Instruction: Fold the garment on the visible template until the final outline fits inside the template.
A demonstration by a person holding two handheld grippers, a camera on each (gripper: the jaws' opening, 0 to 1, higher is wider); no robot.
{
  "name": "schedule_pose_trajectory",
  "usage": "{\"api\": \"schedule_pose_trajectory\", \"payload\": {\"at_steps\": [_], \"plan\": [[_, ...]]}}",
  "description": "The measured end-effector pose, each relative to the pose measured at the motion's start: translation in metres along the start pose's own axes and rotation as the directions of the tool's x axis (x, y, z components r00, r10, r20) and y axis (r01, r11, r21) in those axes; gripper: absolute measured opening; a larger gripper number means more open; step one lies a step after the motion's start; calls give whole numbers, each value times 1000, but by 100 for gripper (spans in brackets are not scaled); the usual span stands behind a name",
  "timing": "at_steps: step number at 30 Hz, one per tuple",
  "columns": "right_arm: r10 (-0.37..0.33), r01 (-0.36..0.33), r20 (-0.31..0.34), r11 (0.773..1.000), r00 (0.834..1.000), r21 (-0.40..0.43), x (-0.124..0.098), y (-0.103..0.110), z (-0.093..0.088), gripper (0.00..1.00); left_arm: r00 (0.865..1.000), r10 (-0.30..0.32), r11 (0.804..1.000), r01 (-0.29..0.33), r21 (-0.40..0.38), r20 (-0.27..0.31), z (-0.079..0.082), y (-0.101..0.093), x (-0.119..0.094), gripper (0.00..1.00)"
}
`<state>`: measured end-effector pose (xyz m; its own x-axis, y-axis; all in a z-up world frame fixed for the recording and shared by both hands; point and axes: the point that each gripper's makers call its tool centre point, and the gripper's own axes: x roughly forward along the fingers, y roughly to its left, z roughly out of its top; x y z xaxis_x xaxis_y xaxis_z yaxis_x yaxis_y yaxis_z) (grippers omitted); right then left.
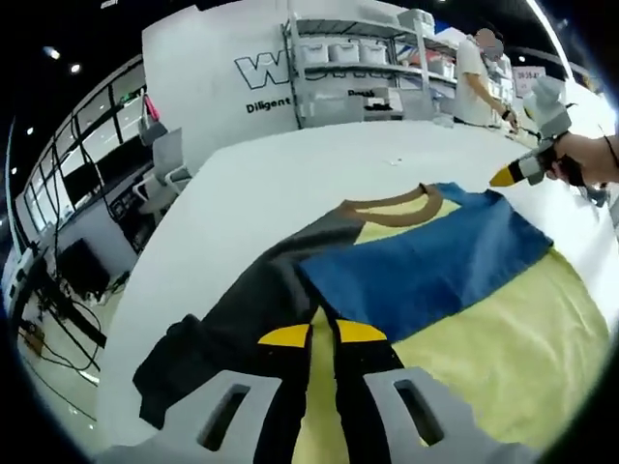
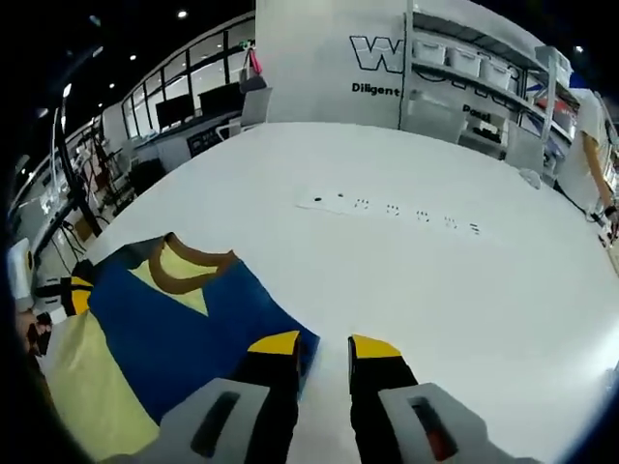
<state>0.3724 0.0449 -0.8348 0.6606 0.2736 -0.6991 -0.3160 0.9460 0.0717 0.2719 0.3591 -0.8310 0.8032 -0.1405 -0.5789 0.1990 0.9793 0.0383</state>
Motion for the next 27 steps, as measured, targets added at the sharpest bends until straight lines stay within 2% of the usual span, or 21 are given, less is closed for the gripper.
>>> {"api": "schedule_pose_trajectory", "payload": {"at_steps": [1,3,6,9,11,17,22,26,27], "plan": [[9,-9,-11,1000,1000,12,2,0,-2,13,1000,-19,999,19,-40,8,1,-1,1,16],[21,-21,-30,1000,999,15,6,2,-5,12,999,-19,995,21,-95,26,3,2,2,20],[28,-27,-40,999,999,27,7,4,-7,12,999,-36,997,38,-66,28,3,-1,3,26],[35,-34,-58,999,998,23,9,5,-10,12,998,-65,991,66,-119,18,0,-6,6,31],[41,-39,-61,999,997,27,9,5,-11,11,996,-75,983,80,-163,39,6,-7,4,32],[44,-41,-67,999,997,36,7,6,-12,10,993,-93,976,105,-192,70,13,-12,-3,34],[54,-51,-71,998,996,37,6,9,-14,6,995,-97,975,99,-199,22,1,-15,6,29],[56,-53,-76,998,996,41,8,9,-15,1,994,-103,968,96,-232,-20,-6,-21,10,17],[66,-63,-76,997,995,44,8,10,-15,0,995,-95,970,89,-225,-12,-5,-20,11,15]]}}
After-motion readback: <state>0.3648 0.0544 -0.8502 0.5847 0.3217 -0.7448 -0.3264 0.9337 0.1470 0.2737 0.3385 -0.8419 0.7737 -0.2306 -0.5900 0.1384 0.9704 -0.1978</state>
